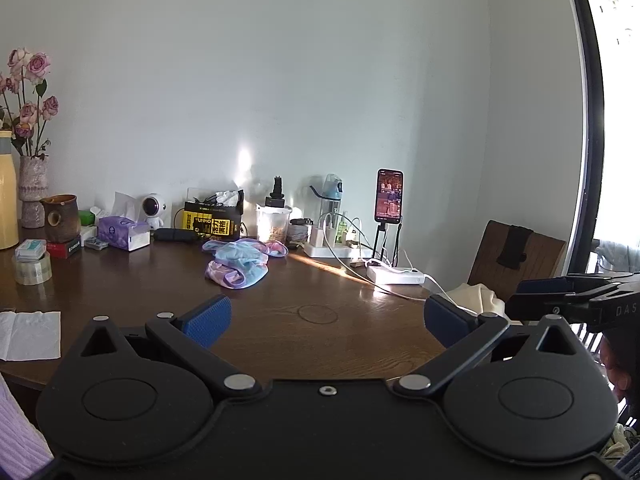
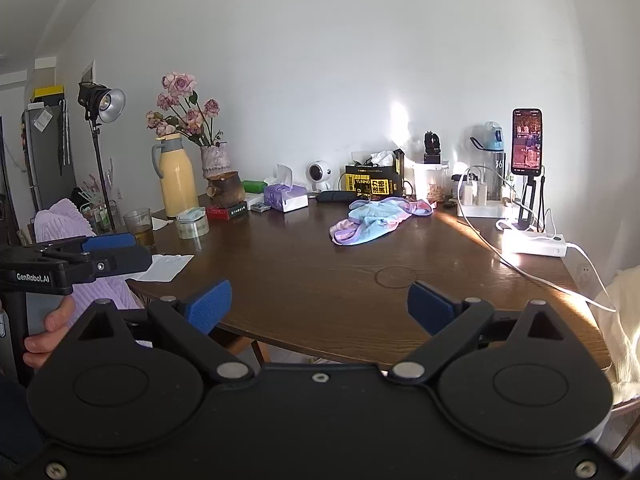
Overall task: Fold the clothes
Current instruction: 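Move both tools toward the pink-and-blue garment on the table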
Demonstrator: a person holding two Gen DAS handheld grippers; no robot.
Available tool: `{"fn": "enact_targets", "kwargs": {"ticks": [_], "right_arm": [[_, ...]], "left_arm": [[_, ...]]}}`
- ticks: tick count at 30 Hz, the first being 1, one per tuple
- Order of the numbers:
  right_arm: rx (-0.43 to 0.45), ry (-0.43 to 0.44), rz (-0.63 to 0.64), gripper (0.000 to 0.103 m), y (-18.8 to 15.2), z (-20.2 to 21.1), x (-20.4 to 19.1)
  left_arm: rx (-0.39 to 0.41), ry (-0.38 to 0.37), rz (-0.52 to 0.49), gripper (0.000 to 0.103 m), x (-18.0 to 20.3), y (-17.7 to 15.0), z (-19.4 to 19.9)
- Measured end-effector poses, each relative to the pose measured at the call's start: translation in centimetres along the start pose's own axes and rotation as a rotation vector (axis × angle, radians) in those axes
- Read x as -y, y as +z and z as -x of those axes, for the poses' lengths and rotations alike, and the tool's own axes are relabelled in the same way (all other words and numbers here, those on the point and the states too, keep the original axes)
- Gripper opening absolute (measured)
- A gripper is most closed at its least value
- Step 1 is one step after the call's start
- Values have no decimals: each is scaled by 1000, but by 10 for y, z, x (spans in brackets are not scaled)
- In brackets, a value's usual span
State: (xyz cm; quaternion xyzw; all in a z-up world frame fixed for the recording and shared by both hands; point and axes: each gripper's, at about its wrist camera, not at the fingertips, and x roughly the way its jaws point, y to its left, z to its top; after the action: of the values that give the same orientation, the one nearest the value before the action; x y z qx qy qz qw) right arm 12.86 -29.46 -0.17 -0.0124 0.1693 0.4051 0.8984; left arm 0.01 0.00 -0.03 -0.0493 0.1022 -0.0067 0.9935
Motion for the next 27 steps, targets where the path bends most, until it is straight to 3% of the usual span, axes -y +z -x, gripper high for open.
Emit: {"fn": "enact_targets", "kwargs": {"ticks": [7, 15, 27], "right_arm": [[-1, -15, 6, 98, 0, -2, 1], [-3, -33, 12, 98, 0, -4, 3], [15, -44, 58, 98, -6, -26, 1]], "left_arm": [[-29, 10, 14, 103, -15, 2, -9], [12, 22, -25, 103, -9, -6, -2], [-28, 55, -40, 103, -4, -16, -24]]}}
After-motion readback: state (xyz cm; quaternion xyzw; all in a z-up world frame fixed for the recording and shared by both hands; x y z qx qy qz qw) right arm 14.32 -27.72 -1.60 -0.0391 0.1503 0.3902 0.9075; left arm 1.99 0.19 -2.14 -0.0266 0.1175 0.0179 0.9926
